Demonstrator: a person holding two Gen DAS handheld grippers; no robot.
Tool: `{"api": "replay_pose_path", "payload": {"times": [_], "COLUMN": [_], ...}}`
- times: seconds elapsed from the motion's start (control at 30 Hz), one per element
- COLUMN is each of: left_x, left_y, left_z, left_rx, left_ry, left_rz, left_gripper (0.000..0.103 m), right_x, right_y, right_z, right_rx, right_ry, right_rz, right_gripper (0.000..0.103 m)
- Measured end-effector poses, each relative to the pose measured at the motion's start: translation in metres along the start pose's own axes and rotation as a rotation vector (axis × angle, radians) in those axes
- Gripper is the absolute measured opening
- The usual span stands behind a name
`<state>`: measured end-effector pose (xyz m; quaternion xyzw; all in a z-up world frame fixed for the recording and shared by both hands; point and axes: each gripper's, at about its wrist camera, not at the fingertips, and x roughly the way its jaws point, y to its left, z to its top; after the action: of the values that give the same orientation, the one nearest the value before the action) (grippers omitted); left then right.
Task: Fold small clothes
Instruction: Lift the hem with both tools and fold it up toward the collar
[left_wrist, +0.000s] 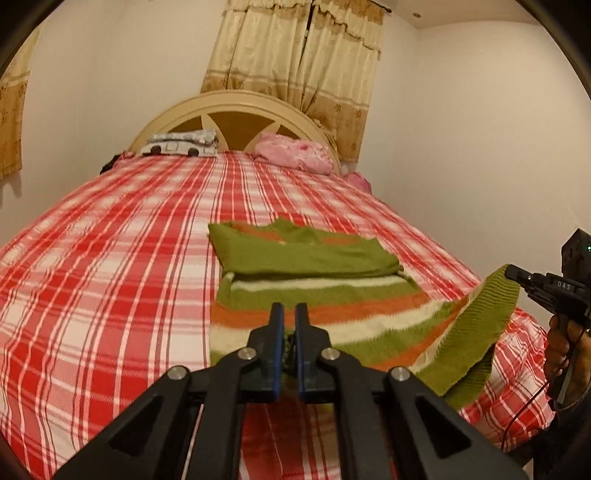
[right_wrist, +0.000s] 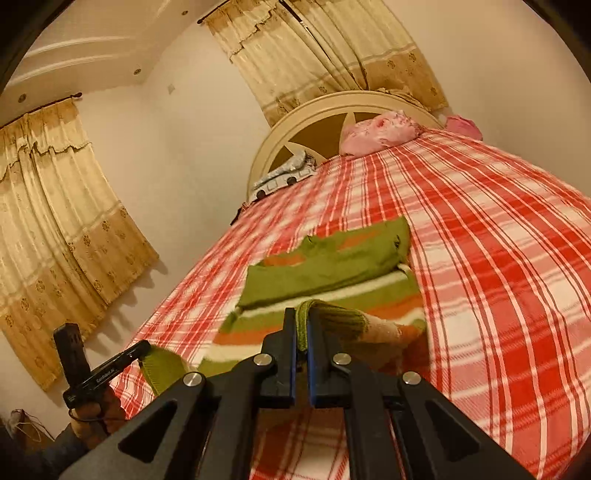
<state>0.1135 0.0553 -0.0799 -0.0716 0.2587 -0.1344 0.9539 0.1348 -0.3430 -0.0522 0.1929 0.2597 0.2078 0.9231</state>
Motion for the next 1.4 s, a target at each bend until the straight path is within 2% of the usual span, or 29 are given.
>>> {"api": "replay_pose_path", "payload": {"times": [0.27,0.37,0.4,0.47,0.5,0.53,0.6,0.73,0.93,0.97,1.0,1.03,1.07,1.1,1.23,1.4], "left_x": [0.012,0.009,0.008,0.008,0.007,0.005,0.003,0.002,0.021,0.025,0.028,0.029,0.028,0.026,0.002,-0.018], "left_y": [-0.005,-0.01,-0.013,-0.012,-0.007,-0.003,0.01,0.024,0.018,0.018,0.017,0.017,0.016,0.013,0.006,0.006], "left_z": [0.018,0.01,0.001,-0.018,-0.031,-0.04,-0.066,-0.103,-0.129,-0.13,-0.132,-0.132,-0.131,-0.13,-0.106,-0.057], "left_rx": [0.046,0.127,0.179,0.234,0.23,0.218,0.164,0.048,-0.102,-0.125,-0.142,-0.157,-0.146,-0.123,-0.038,-0.039], "left_ry": [-0.014,0.014,0.039,0.125,0.177,0.215,0.322,0.434,0.511,0.519,0.522,0.513,0.499,0.484,0.326,0.169], "left_rz": [0.011,-0.032,-0.02,0.003,0.007,0.014,0.001,-0.033,-0.109,-0.129,-0.141,-0.157,-0.152,-0.153,-0.153,-0.173], "left_gripper": [0.004,0.004,0.01,0.031,0.054,0.067,0.067,0.067,0.067,0.065,0.057,0.037,0.027,0.011,0.01,0.01], "right_x": [0.021,0.025,0.026,0.026,0.026,0.026,0.025,0.02,0.018,0.016,0.014,0.013,0.012,0.009,0.006,0.007], "right_y": [0.01,0.007,0.005,0.004,0.002,0.001,0.001,0.001,0.002,0.002,0.003,0.003,0.002,0.004,0.002,-0.001], "right_z": [0.015,0.017,0.017,0.016,0.016,0.015,0.014,0.009,0.008,0.007,0.006,0.005,0.005,0.005,0.003,0.007], "right_rx": [-0.022,-0.014,-0.011,-0.004,-0.003,-0.003,-0.005,-0.013,-0.017,-0.021,-0.026,-0.03,-0.032,-0.032,-0.023,-0.009], "right_ry": [0.01,0.012,0.011,0.013,0.013,0.012,0.012,0.015,0.013,0.014,0.013,0.013,0.013,0.012,0.008,-0.003], "right_rz": [0.024,0.022,0.021,0.024,0.025,0.027,0.032,0.036,0.038,0.038,0.038,0.036,0.034,0.032,0.022,0.022], "right_gripper": [0.004,0.004,0.004,0.003,0.004,0.004,0.003,0.004,0.003,0.003,0.004,0.004,0.004,0.004,0.004,0.004]}}
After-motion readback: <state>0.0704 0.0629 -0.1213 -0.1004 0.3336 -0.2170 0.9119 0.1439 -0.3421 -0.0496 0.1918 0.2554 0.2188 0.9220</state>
